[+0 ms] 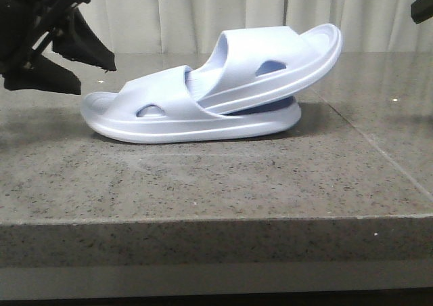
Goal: Insert blue slippers together front up
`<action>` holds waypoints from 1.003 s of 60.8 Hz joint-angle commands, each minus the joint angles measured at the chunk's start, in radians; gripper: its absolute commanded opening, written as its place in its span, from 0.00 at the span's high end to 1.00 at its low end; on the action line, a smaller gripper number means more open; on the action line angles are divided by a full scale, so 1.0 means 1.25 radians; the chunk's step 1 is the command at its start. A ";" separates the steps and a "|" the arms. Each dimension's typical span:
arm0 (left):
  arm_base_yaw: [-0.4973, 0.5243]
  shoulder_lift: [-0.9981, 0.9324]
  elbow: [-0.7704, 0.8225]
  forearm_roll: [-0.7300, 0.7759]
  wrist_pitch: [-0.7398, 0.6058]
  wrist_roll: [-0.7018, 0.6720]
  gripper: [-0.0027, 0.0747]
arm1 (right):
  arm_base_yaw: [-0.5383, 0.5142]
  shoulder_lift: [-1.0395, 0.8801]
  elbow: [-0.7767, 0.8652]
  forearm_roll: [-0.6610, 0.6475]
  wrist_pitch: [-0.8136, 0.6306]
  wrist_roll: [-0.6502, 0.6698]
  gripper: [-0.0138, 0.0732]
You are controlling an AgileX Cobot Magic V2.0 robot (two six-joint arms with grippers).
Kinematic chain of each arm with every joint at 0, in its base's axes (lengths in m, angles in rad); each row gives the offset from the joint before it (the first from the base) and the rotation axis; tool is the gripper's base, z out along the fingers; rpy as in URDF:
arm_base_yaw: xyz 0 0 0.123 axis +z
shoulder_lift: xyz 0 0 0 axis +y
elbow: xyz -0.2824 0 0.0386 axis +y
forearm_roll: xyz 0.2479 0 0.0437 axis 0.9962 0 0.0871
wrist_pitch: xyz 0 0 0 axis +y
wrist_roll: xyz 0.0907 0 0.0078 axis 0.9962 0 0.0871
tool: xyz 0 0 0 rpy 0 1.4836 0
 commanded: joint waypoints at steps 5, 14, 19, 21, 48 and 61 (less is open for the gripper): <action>0.045 -0.098 -0.021 0.117 0.028 -0.064 0.41 | -0.006 -0.072 -0.018 -0.019 0.016 -0.015 0.41; 0.080 -0.193 -0.022 0.473 0.044 -0.279 0.41 | 0.005 -0.157 -0.018 -0.105 0.007 0.008 0.43; 0.091 -0.246 -0.022 0.681 0.084 -0.434 0.41 | 0.030 -0.213 -0.018 -0.145 0.002 0.034 0.46; 0.092 -0.267 -0.022 0.763 0.104 -0.494 0.41 | 0.041 -0.231 -0.018 -0.163 0.002 0.042 0.46; 0.093 -0.566 -0.021 1.082 0.303 -0.737 0.41 | 0.273 -0.450 -0.017 -0.640 0.087 0.419 0.46; 0.093 -0.680 0.015 1.107 0.354 -0.754 0.44 | 0.273 -0.567 0.021 -0.696 0.160 0.467 0.46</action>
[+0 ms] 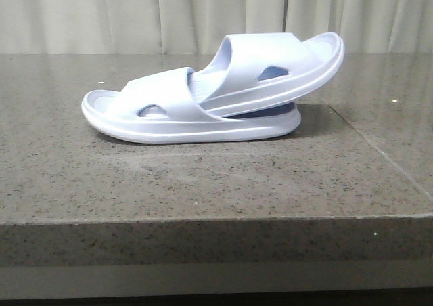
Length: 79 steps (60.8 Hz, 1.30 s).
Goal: Insert blue slippers together front up
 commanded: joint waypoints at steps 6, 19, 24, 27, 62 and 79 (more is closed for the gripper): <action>0.002 -0.082 0.030 0.034 0.011 -0.024 0.45 | 0.002 -0.099 0.014 -0.006 0.000 0.024 0.46; 0.002 -0.159 0.089 0.034 -0.002 -0.024 0.45 | 0.002 -0.189 0.027 -0.007 0.002 0.024 0.46; 0.002 -0.170 0.101 0.034 -0.020 -0.024 0.45 | 0.002 -0.201 0.027 -0.007 -0.003 0.024 0.46; 0.002 -0.170 0.107 0.034 -0.029 -0.024 0.45 | 0.002 -0.201 0.027 -0.007 -0.005 0.024 0.46; 0.002 -0.170 0.110 0.017 -0.085 -0.024 0.99 | 0.002 -0.201 0.027 -0.007 -0.019 0.024 0.97; 0.002 -0.170 0.110 -0.019 -0.114 -0.024 0.99 | 0.002 -0.201 0.027 -0.004 -0.019 0.024 0.98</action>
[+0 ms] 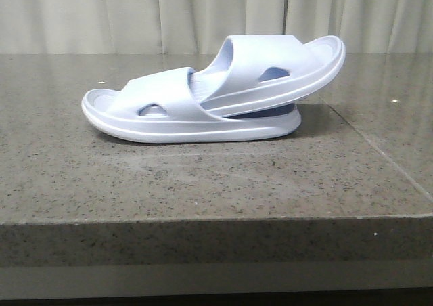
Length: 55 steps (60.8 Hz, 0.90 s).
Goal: Insert blue slippers together front up
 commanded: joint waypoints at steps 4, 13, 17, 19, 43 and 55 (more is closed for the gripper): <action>0.002 0.005 -0.019 -0.014 -0.064 -0.010 0.99 | 0.000 0.008 -0.016 0.007 -0.052 0.000 0.98; 0.002 0.005 -0.019 -0.014 -0.064 -0.010 0.99 | 0.000 0.008 -0.016 0.007 -0.052 0.000 0.98; 0.002 0.005 -0.019 -0.014 -0.064 -0.010 0.99 | 0.000 0.008 -0.016 0.007 -0.052 0.000 0.98; 0.002 0.005 -0.019 -0.014 -0.064 -0.010 0.99 | 0.000 0.008 -0.016 0.007 -0.052 0.000 0.98; 0.028 -0.137 0.111 -0.021 -0.202 -0.010 0.99 | 0.000 0.008 -0.016 0.007 -0.052 0.000 0.98; 0.067 -0.270 0.294 -0.077 -0.395 -0.010 0.99 | 0.000 0.008 -0.016 0.007 -0.052 0.000 0.98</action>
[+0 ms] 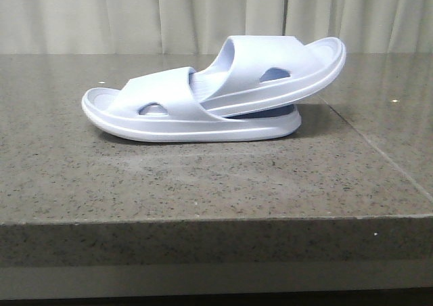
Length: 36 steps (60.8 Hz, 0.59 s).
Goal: Insert blue slippers together front up
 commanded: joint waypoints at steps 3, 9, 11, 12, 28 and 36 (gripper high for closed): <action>0.025 -0.055 0.083 -0.033 -0.177 -0.010 0.99 | 0.000 0.008 -0.016 0.007 -0.052 0.000 0.98; 0.027 -0.094 0.157 -0.033 -0.248 -0.010 0.99 | 0.000 0.008 -0.016 0.007 -0.052 0.000 0.98; 0.025 -0.104 0.179 -0.033 -0.272 -0.010 0.99 | 0.000 0.008 -0.016 0.007 -0.052 0.000 0.98; 0.025 -0.108 0.192 -0.033 -0.282 -0.010 0.99 | 0.000 0.008 -0.016 0.007 -0.052 0.000 0.98; 0.025 -0.138 0.286 -0.033 -0.403 -0.010 0.99 | 0.000 0.008 -0.016 0.007 -0.052 0.000 0.98; 0.015 -0.138 0.299 -0.022 -0.413 -0.010 0.99 | 0.000 0.008 -0.016 0.007 -0.052 0.000 0.98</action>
